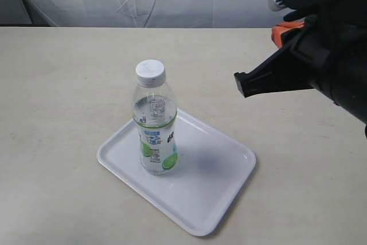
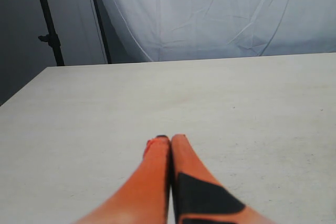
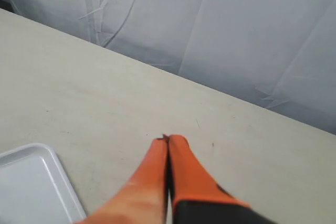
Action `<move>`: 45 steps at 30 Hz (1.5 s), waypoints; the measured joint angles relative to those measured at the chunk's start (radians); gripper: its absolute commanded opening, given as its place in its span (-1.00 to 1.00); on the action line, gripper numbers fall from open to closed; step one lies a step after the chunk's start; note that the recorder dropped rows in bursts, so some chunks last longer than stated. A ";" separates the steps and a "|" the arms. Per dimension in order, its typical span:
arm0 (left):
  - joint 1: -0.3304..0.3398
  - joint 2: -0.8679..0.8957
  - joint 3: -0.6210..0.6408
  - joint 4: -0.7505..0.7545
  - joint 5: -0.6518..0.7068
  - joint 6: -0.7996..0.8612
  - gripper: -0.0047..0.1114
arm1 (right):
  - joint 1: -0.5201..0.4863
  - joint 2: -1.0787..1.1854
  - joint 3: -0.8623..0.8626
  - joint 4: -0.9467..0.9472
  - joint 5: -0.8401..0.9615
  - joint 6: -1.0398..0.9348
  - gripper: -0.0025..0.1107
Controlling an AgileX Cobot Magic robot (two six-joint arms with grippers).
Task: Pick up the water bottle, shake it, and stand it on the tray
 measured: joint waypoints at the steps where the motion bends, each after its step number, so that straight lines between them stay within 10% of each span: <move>1: 0.000 0.000 0.000 0.000 0.000 0.000 -0.92 | 0.000 0.000 0.000 0.000 -0.003 0.000 -0.96; 21: 0.000 0.000 0.000 0.000 0.000 0.000 -0.92 | -0.014 -0.055 0.000 0.002 -0.133 0.239 -0.96; 36: 0.000 0.000 0.000 0.000 0.000 0.000 -0.92 | -1.009 -0.502 0.196 0.010 0.755 0.270 -0.96; 45: 0.000 0.000 0.000 0.000 0.000 0.000 -0.92 | -1.170 -0.703 0.400 0.009 0.870 0.272 -0.96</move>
